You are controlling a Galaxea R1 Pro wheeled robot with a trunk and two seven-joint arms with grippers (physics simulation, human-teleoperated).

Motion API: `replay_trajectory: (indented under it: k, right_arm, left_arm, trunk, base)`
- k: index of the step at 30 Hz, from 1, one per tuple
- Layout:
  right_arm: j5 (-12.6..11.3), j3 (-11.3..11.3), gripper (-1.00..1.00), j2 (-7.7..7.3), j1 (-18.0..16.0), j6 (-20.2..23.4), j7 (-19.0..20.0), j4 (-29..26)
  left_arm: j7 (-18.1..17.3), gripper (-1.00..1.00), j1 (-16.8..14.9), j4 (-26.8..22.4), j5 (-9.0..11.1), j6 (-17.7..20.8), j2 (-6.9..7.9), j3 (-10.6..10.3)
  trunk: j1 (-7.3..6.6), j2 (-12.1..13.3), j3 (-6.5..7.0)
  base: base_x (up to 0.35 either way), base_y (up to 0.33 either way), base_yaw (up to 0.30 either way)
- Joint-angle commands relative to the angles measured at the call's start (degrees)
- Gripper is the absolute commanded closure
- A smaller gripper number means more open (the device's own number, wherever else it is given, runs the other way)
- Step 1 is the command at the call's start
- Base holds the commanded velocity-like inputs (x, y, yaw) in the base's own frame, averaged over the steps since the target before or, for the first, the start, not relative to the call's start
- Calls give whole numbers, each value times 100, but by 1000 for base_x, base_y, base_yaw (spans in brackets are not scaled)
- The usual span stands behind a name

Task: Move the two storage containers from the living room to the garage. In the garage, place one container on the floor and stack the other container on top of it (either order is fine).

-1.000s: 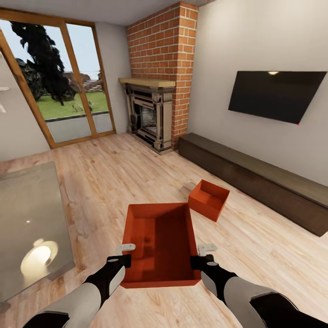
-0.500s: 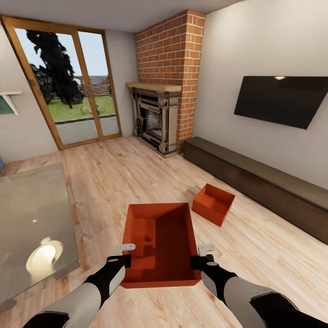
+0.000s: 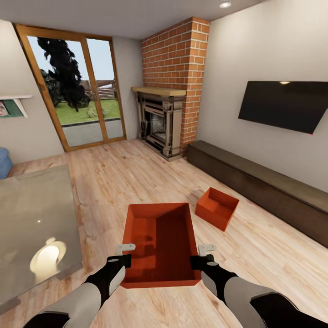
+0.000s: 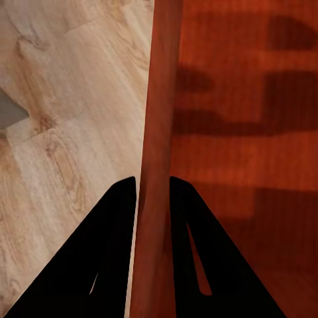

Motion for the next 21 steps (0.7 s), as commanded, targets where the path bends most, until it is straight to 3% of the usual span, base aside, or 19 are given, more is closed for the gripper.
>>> replay_trajectory:
  k: [1, 21]
  right_arm:
    - [-113, -21, 100, -1, -4, -27, -31, 31]
    - [-113, -20, 100, -1, -4, -27, -31, 31]
  left_arm:
    - [69, 100, -7, -33, -127, -31, 15, 98]
    - [69, 100, -7, -42, -127, -31, 15, 98]
  trunk:
    - [4, -12, -3]
    - [4, -12, 176]
  base:
    - [0, 0, 79]
    - [0, 0, 74]
